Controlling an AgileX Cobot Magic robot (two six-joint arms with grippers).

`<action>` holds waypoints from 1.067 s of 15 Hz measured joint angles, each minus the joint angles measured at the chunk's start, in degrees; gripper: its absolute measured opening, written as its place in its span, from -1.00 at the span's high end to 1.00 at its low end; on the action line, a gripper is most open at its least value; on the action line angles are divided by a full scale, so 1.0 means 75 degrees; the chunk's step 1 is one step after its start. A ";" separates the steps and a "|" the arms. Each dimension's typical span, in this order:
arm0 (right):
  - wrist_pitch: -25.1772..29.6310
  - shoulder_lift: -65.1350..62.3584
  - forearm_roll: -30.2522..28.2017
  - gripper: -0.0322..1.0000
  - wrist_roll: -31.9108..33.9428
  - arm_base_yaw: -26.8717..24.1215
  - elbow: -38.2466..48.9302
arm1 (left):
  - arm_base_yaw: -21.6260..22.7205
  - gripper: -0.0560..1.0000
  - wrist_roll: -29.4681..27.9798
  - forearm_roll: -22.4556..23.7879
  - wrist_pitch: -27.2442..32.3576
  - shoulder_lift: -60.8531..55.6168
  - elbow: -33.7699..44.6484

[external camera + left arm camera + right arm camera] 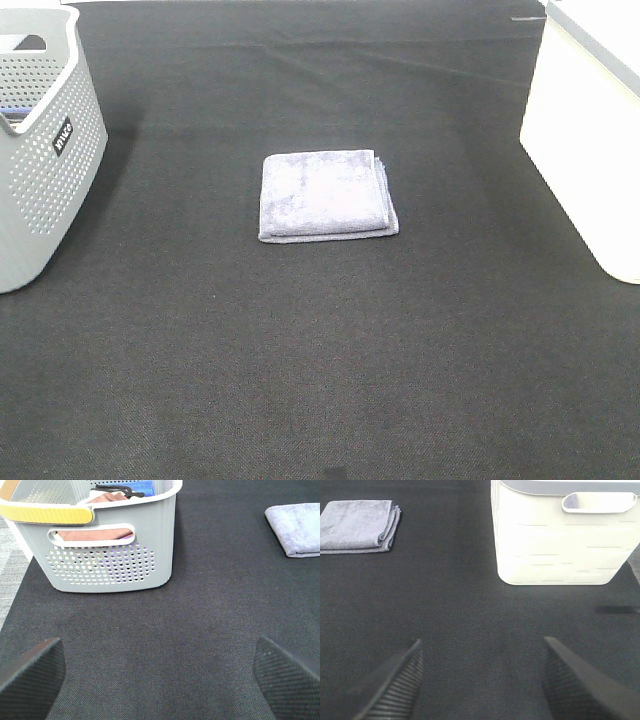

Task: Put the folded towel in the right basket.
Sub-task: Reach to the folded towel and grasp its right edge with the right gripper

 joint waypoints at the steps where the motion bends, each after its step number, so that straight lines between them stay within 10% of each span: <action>1: 0.0000 0.0000 0.0000 -0.29 0.0000 0.0000 0.0000 | 0.0000 -0.95 0.0000 0.0000 0.0000 0.0000 0.0000; 16: 0.0000 0.0000 0.0000 -0.29 0.0000 0.0000 0.0000 | 0.0000 -0.95 0.0000 0.0000 0.0000 0.0000 0.0000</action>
